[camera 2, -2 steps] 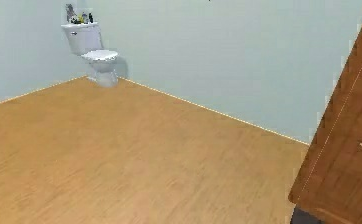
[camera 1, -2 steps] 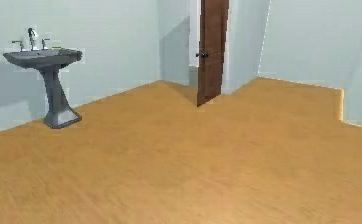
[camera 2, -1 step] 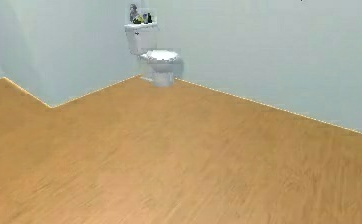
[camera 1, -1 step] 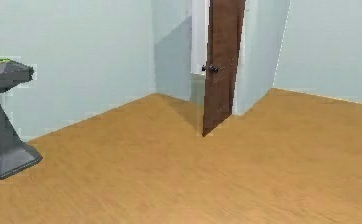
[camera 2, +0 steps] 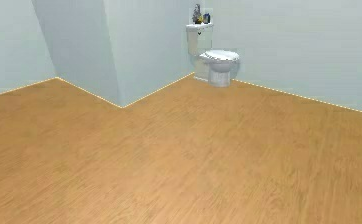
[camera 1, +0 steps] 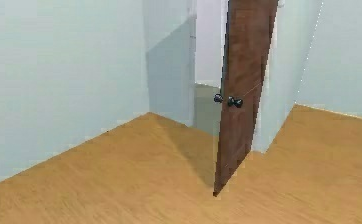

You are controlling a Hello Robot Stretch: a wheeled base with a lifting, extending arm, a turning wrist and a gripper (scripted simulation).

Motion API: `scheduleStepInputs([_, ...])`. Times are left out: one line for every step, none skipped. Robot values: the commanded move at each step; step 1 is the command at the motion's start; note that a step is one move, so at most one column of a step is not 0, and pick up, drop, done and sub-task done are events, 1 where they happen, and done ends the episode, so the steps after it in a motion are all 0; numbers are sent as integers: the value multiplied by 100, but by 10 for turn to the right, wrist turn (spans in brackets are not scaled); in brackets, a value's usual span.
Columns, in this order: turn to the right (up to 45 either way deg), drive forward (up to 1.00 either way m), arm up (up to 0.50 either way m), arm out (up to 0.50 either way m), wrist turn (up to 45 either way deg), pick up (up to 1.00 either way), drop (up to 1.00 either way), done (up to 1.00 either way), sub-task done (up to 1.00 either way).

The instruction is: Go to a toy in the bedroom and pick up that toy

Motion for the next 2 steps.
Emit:
scheduleStepInputs([-30, 0, 0, 0, 0, 0, 0, 0, 0])
scheduleStepInputs([0, 100, 0, 0, 0, 0, 0, 0, 0])
